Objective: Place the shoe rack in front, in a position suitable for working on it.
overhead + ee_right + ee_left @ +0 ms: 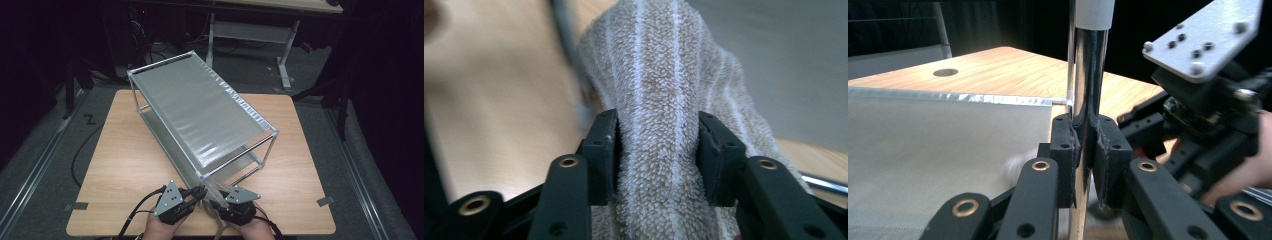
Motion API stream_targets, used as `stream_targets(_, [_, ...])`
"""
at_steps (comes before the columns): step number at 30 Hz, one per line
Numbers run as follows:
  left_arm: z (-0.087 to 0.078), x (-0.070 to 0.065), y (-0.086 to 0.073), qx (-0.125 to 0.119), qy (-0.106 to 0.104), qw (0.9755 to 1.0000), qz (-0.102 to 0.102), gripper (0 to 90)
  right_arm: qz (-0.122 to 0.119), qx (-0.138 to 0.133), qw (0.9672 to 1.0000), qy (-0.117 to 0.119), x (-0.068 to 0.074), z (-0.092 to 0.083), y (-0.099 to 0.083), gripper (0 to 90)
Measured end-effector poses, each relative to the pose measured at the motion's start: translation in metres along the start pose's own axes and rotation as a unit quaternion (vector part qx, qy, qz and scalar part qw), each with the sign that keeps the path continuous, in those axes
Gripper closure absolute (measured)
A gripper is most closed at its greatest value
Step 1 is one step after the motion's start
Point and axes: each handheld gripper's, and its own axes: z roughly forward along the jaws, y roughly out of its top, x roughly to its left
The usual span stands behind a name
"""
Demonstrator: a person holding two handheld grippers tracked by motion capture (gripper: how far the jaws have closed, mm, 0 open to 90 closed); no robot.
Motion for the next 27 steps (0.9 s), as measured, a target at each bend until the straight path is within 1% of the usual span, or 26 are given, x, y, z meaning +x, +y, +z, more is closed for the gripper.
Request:
stream_targets(1, [0.0, 0.0, 0.0, 0.0, 0.0, 1.0, 0.0, 80.3, -0.005, -0.004, 1.0, 0.006, 0.003, 0.001, 0.001, 58.0])
stream_targets(3, [0.0, 0.0, 0.0, 0.0, -0.001, 1.0, -0.001, 80.3, -0.009, -0.003, 0.9999, 0.009, 0.006, 0.003, 0.002, 59.2])
stream_targets(4, [0.0, 0.0, 0.0, 0.0, 0.0, 1.0, -0.001, 80.3, -0.014, -0.001, 0.9999, 0.007, 0.006, 0.003, 0.002, 59.9])
stream_targets(5, [0.0, 0.0, 0.0, 0.0, 0.0, 1.0, -0.001, 80.3, -0.008, 0.001, 1.0, 0.004, 0.006, 0.004, 0.002, 60.2])
stream_targets(6, [0.0, 0.0, 0.0, 0.0, 0.0, 1.0, -0.001, 80.3, -0.004, 0.002, 1.0, 0.007, 0.005, 0.004, 0.002, 60.6])
stream_targets(10, [0.0, 0.0, 0.0, 0.0, 0.001, 1.0, -0.001, 80.3, -0.004, 0.009, 0.9999, -0.008, 0.002, 0.005, 0.001, 60.9])
stream_targets(11, [-0.001, 0.0, 0.0, 0.0, 0.001, 1.0, 0.0, 80.3, -0.001, 0.011, 0.9999, -0.01, 0.001, 0.005, 0.001, 60.9])
stream_targets(16, [-0.001, -0.001, -0.001, 0.0, 0.003, 1.0, -0.001, 80.3, 0.001, 0.013, 0.9996, -0.024, -0.005, 0.005, 0.0, 60.8])
stream_targets(19, [-0.001, -0.001, -0.001, 0.0, 0.004, 1.0, -0.001, 80.3, 0.007, 0.014, 0.9991, -0.04, -0.01, 0.003, -0.001, 60.8])
stream_targets(22, [-0.001, -0.001, -0.001, 0.001, 0.004, 1.0, -0.001, 80.3, 0.014, 0.015, 0.9982, -0.056, -0.02, 0.001, -0.003, 60.7])
stream_targets(24, [-0.001, -0.001, -0.001, 0.001, 0.004, 1.0, 0.0, 80.3, 0.022, 0.014, 0.9971, -0.071, -0.028, -0.001, -0.005, 60.6])
stream_targets(27, [-0.002, -0.001, -0.001, 0.002, 0.005, 1.0, 0.0, 80.3, 0.032, 0.015, 0.9947, -0.097, -0.042, -0.005, -0.008, 60.5])
